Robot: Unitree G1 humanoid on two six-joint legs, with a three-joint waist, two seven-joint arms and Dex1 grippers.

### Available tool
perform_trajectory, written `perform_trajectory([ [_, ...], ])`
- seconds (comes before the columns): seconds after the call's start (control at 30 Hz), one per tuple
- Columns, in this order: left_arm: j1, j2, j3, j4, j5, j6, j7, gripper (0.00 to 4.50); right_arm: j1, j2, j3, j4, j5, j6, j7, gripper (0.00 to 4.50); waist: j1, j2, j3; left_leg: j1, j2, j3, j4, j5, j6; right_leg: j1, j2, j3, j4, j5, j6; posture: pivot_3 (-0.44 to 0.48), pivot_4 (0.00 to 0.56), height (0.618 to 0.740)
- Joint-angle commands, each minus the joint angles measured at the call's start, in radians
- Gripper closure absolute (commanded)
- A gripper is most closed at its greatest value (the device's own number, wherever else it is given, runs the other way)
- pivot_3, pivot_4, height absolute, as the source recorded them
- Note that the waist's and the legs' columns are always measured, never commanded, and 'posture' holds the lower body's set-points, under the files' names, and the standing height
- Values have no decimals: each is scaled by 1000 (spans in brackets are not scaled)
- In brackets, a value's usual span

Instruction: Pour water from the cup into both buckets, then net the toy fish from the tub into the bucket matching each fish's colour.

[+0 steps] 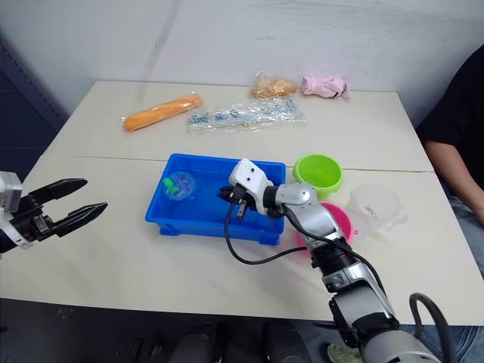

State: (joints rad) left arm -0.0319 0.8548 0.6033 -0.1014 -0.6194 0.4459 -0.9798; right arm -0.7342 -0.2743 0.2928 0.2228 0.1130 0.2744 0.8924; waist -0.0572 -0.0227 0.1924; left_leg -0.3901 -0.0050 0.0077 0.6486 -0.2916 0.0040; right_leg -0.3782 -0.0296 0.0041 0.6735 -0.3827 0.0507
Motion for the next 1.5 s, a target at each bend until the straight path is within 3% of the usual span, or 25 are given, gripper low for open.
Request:
perform_trajectory([
  [0.03, -31, 17, -11, 1, -11, -6, -9, 144, 31, -65, -52, -108, 40, 21, 44, 4500, 3, 0, 0, 0, 0, 0, 0, 0, 0, 0, 0, 0, 0, 0, 0, 0, 150, 740],
  [0.43, -191, -42, -178, 9, -10, -30, -24, 144, 233, -330, -247, -434, 210, 194, 108, 4500, 16, 0, 0, 0, 0, 0, 0, 0, 0, 1, 0, 0, -2, 0, 0, 0, 150, 740],
  [0.67, -282, -84, -258, 28, 7, -48, -20, 144, 333, -425, -330, -514, 260, 255, 92, 4500, 27, 0, 0, 0, 0, 0, 0, 0, 0, 2, 0, 0, -3, 0, 0, 0, 150, 740],
  [0.87, -376, -137, -346, 44, 4, -56, -40, 144, 417, -508, -491, -589, 384, 321, 115, 4500, 32, 0, 0, 0, 0, 0, 1, 0, 0, 2, 1, 0, -3, 0, 0, 0, 150, 740],
  [1.23, -466, -198, -420, 98, 13, -73, -71, 144, 538, -586, -727, -544, 444, 293, 101, 4500, 29, 0, 0, 0, 0, 0, 2, 0, 0, 3, 2, 0, -2, 0, 0, 0, 150, 740],
  [1.5, -487, -231, -454, 98, 20, -72, -75, 144, 547, -629, -728, -373, 291, 81, 64, 4500, 29, 0, 0, 0, 0, 1, 3, 0, 0, 4, 2, 1, -2, 0, 0, 0, 150, 740],
])
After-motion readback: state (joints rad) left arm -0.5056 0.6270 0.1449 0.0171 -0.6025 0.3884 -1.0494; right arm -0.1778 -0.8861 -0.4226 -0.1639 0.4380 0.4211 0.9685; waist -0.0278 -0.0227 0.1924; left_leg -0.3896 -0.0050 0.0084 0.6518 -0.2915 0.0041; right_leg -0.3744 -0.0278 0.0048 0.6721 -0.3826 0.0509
